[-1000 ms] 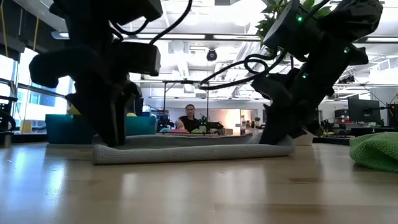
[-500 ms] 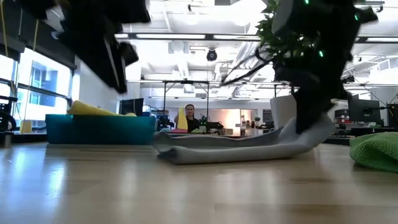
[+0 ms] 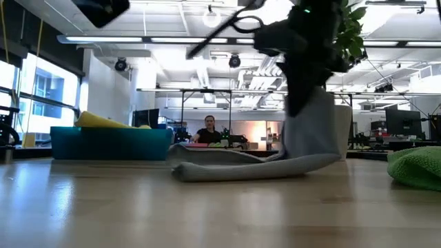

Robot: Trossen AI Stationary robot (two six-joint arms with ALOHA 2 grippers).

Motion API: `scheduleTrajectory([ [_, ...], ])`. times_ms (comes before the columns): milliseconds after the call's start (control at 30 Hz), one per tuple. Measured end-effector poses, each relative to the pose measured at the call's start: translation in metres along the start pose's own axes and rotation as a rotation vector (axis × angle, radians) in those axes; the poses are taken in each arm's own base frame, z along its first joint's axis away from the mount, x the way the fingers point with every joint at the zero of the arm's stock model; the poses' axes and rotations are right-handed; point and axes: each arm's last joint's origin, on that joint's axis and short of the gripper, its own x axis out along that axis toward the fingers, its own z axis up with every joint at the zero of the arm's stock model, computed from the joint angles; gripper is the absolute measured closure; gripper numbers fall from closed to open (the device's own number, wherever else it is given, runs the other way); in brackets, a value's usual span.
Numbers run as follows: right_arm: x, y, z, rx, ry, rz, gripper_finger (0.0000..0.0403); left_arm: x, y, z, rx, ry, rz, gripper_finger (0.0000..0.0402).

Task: Fold microfiber towels
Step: Fold the gray microfiber cloth

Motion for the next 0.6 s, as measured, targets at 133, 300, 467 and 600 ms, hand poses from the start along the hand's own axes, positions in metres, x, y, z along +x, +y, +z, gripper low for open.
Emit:
scheduleTrajectory([
  [133, 0.001, 0.029, 0.011, -0.042, 0.018, -0.018, 0.0403, -0.018, -0.005, -0.001, 0.0, -0.049, -0.034, 0.0282],
  [300, -0.001, 0.059, 0.022, -0.127, 0.06, -0.057, 0.0403, -0.033, -0.009, -0.003, 0.013, -0.081, -0.07, 0.0282],
  [467, -0.021, 0.068, 0.028, -0.198, 0.103, -0.145, 0.0403, -0.04, -0.014, -0.006, 0.006, -0.093, -0.097, 0.0282],
  [600, -0.031, 0.063, 0.029, -0.197, 0.132, -0.198, 0.0403, -0.042, -0.021, -0.009, 0.015, -0.081, -0.12, 0.0282],
])
